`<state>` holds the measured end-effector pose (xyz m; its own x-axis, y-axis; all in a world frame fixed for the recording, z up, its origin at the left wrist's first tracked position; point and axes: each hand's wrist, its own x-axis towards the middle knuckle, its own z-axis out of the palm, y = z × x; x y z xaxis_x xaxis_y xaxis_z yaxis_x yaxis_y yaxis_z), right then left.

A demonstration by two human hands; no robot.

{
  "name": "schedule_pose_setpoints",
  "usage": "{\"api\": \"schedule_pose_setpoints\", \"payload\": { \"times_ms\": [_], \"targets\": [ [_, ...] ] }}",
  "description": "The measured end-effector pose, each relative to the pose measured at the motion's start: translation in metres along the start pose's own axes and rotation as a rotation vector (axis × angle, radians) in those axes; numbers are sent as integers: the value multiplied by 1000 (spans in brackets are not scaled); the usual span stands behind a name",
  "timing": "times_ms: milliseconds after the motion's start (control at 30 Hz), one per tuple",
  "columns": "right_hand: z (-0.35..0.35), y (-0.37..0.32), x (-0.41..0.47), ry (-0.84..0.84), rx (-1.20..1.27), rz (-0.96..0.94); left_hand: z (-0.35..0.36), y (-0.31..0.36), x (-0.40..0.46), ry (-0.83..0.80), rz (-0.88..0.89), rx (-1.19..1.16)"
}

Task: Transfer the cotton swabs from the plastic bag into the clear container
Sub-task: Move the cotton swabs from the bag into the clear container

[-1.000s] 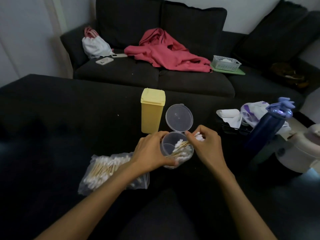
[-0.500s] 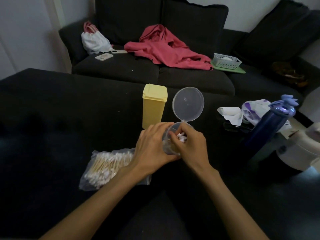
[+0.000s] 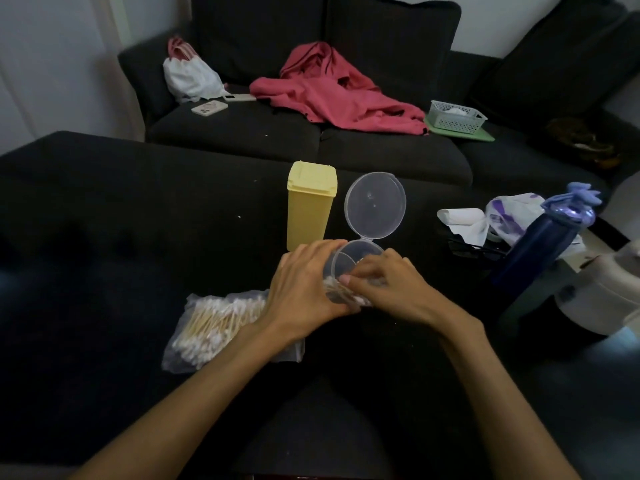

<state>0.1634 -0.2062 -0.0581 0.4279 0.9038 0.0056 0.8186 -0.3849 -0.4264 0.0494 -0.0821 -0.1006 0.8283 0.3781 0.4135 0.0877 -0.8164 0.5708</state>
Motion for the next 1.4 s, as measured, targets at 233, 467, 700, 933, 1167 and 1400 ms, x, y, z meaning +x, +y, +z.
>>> {"api": "schedule_pose_setpoints", "payload": {
  "times_ms": [233,467,700,933,1167,1400],
  "targets": [
    [11,-8,-16,170,162,-34,2,0,4,-35,-97,-70],
    [19,-5,-24,205,-20,-108,5,-1,9,-109,-195,-153],
    [23,0,-23,97,-21,-58,13,-3,10,-214,-240,-91],
    [22,1,-22,174,-23,-38,10,1,11,-279,-212,-13],
    [19,7,-21,257,5,-19,3,5,9,-324,-192,110],
    [22,-4,-30,678,20,-137,-33,3,-10,-167,-163,195]
  ]
}}
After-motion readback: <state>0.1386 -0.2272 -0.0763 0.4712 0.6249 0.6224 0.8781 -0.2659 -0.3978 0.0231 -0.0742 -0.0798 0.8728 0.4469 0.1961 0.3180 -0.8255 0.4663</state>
